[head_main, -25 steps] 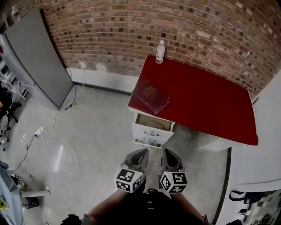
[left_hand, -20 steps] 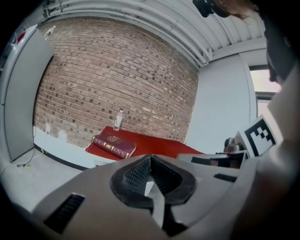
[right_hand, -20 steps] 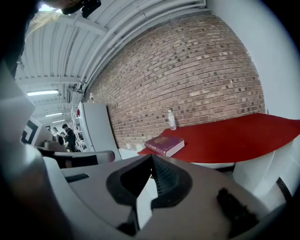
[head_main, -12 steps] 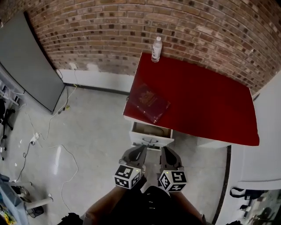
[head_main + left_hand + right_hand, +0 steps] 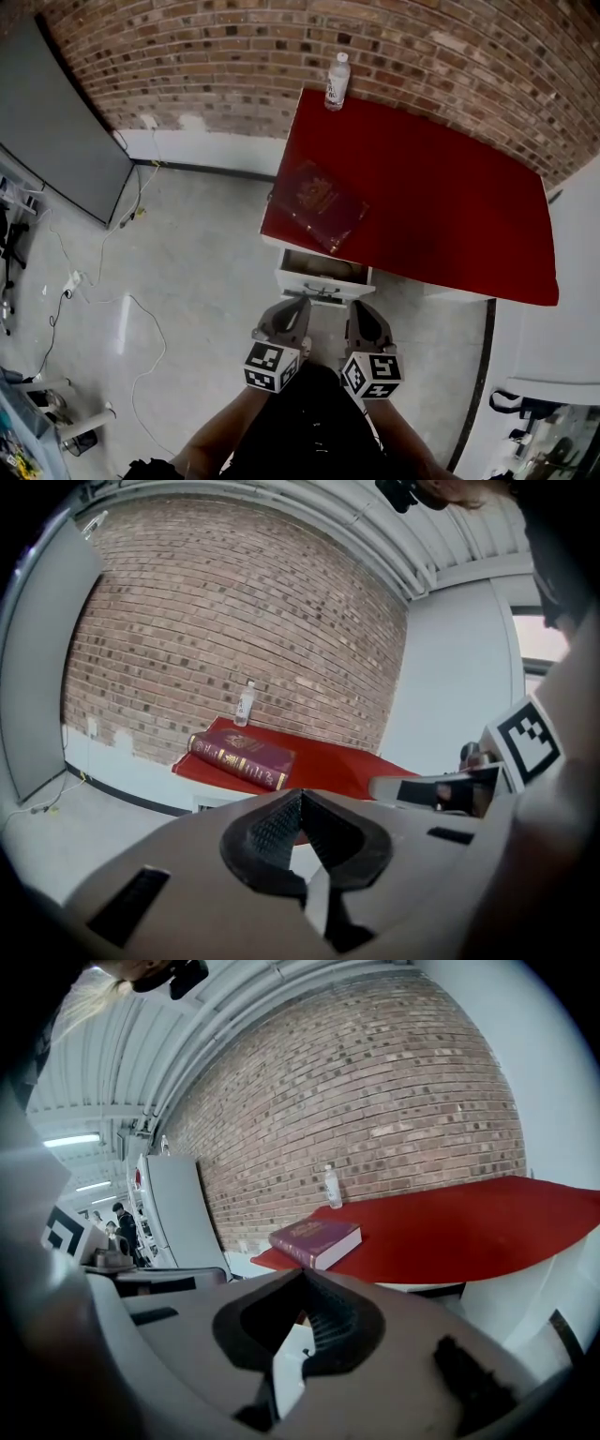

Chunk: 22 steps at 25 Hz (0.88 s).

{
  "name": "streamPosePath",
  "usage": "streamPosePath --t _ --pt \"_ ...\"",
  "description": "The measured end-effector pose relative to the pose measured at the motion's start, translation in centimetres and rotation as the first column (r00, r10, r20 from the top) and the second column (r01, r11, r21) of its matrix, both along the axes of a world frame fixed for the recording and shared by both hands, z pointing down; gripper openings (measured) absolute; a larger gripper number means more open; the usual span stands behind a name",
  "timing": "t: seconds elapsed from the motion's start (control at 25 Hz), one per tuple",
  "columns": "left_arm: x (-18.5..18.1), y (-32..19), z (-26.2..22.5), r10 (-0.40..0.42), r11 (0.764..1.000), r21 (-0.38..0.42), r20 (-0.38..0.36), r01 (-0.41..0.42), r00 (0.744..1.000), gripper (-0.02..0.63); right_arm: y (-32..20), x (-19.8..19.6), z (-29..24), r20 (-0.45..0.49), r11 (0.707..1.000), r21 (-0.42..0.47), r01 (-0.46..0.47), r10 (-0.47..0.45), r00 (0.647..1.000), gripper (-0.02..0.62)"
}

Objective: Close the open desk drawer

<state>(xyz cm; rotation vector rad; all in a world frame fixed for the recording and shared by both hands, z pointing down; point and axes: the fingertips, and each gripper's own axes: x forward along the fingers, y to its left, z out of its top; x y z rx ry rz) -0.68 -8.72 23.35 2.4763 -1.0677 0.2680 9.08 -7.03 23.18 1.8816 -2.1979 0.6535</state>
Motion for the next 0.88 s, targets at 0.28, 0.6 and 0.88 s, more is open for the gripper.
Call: streamPosePath --t 0.28,0.6,0.88 --pt "0.1 -0.1 2.7 0.009 1.000 -0.021 0.046 -0.008 0.999 0.009 0.3 0.7 2.7 0.002 0.999 -0.045 -0.011 0.011 1.000 0.006" --pt "1.7 0.6 6.6 0.064 0.998 0.000 0.094 -0.065 0.994 0.009 0.9 1.6 7.1 0.016 0.997 -0.076 -0.001 0.002 1.000 0.006" --pt "1.7 0.7 11.0 0.064 0.998 0.013 0.142 -0.066 0.988 0.009 1.8 2.6 11.7 0.028 0.997 -0.080 -0.019 0.021 0.999 0.006"
